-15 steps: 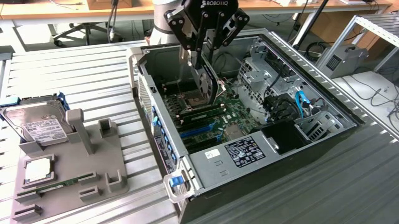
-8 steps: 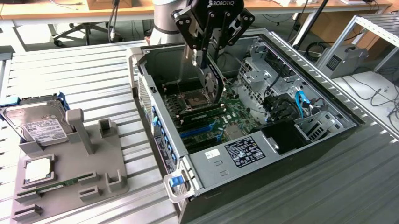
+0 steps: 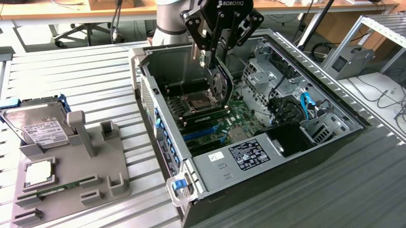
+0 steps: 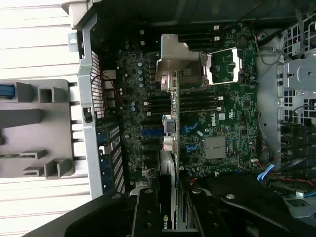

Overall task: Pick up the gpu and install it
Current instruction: 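Pick up the gpu and move the gpu toward the slot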

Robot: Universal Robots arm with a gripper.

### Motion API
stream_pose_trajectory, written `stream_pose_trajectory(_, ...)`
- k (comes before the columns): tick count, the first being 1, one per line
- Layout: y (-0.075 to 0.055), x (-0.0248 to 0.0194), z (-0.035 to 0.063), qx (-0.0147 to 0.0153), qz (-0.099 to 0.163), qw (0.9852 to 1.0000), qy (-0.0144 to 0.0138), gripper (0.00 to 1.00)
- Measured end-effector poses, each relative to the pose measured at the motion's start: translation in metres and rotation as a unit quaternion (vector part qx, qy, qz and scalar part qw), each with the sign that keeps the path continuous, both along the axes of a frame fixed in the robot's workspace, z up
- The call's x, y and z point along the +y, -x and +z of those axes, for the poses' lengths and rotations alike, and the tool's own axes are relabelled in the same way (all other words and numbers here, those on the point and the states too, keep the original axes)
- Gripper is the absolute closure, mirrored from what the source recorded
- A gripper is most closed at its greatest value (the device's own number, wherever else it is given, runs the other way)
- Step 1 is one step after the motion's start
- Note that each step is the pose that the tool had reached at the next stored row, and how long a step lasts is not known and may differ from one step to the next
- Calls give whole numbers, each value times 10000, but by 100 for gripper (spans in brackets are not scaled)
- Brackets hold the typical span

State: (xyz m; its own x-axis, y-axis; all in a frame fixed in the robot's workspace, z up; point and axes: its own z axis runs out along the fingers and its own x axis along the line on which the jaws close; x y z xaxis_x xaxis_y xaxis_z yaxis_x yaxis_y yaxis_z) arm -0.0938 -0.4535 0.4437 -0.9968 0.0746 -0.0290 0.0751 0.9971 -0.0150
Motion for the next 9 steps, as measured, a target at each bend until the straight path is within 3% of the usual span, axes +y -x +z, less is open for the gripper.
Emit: stream_pose_trajectory(9,-131,0,-3,0,0,10000,17,74)
